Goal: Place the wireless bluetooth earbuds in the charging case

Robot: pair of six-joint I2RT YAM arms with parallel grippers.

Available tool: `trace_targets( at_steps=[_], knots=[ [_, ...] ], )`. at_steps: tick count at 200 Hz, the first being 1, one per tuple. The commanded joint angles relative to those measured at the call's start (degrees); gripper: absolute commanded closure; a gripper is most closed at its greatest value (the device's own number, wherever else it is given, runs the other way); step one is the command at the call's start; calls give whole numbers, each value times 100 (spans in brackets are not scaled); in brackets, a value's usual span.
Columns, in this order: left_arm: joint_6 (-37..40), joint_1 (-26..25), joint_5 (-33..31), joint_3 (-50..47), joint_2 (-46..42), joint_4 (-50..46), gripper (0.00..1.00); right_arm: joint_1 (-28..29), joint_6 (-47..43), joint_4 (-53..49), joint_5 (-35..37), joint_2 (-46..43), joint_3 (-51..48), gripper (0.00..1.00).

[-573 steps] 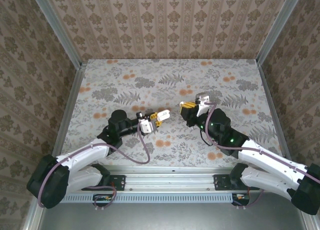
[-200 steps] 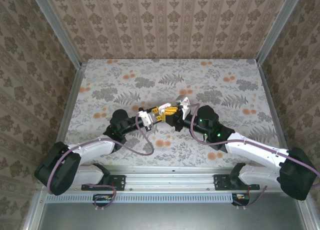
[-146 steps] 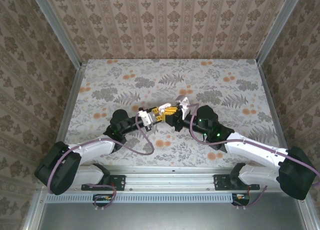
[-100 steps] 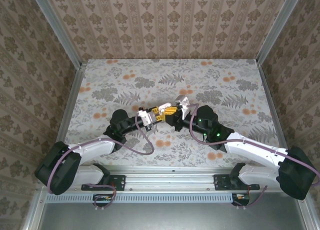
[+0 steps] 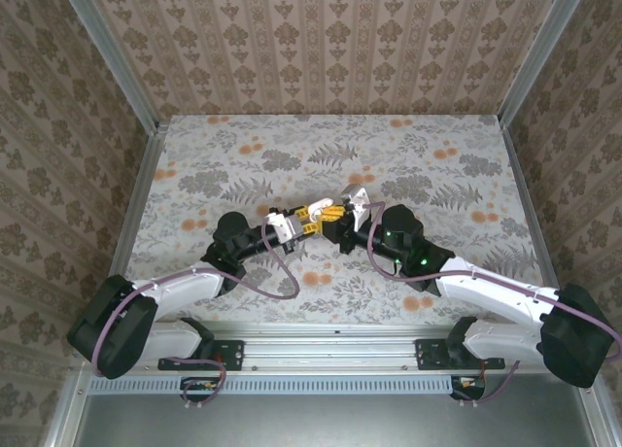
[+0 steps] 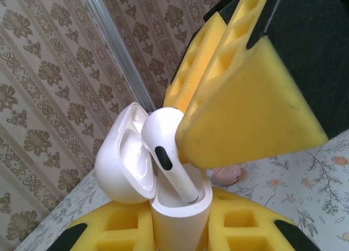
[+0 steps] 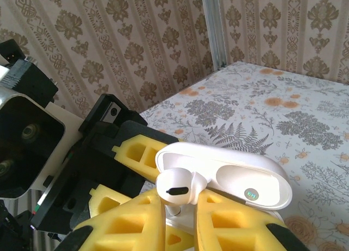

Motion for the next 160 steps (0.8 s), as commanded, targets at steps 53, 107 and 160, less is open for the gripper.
trace_targets(
  at_steps=[53, 107, 160],
  knots=[
    [-169, 5, 214, 302, 36, 284, 96, 34, -129, -46, -6, 158, 97, 82],
    [-147, 5, 207, 328, 12, 254, 96, 28, -120, -237, 56, 192, 107, 81],
    [-115, 6, 203, 353, -7, 220, 96, 29, -130, -353, 225, 135, 100, 76]
  ],
)
